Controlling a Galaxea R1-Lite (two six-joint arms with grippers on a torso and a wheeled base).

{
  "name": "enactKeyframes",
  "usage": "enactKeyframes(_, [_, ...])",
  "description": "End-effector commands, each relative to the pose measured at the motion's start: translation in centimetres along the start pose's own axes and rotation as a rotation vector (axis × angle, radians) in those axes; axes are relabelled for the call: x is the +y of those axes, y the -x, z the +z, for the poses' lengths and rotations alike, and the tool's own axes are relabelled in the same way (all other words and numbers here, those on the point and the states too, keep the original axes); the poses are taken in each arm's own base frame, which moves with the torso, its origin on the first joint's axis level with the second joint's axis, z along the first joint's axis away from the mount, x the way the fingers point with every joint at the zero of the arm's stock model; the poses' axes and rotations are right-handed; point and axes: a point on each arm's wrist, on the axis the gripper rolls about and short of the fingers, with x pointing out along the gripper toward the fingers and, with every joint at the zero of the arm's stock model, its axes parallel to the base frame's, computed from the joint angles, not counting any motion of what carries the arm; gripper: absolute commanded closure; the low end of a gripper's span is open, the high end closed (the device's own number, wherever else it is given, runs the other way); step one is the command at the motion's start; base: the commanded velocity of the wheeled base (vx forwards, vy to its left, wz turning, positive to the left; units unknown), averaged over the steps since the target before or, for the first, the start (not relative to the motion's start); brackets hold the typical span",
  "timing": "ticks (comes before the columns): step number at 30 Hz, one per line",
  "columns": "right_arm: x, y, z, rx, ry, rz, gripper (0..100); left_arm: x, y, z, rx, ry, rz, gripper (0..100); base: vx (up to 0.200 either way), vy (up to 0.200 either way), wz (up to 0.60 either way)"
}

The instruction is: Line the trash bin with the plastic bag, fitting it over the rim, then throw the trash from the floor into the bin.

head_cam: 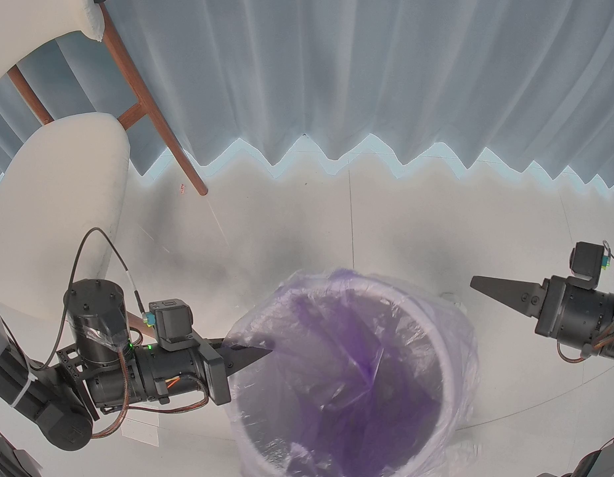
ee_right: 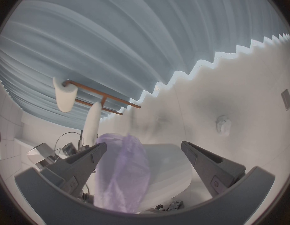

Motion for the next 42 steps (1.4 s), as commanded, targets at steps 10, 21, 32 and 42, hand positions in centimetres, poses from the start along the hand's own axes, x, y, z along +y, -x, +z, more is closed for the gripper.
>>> enactKeyframes(10, [0.6, 2.4, -1.8, 0.042, 0.025, 0.113, 0, 0.2, 0.6, -0.1, -0.012, -0.006, 0.025, 100, 0.0, 0.0, 0.0])
enactKeyframes(21, [-1.7, 0.6, -5.4, 0.23, -0.024, -0.009, 0, 0.1, 0.7, 0.4, -0.031, -0.012, 0.018, 100, 0.0, 0.0, 0.0])
enactKeyframes(32, [-2.0, -1.3, -5.7, 0.288, -0.028, -0.052, 0, 0.0, 0.6, 0.9, -0.068, -0.028, 0.006, 100, 0.0, 0.0, 0.0])
enactKeyframes(42, [-2.1, -2.7, -5.9, 0.317, -0.03, -0.071, 0, 0.0, 0.6, 1.0, -0.077, -0.031, 0.011, 100, 0.0, 0.0, 0.0])
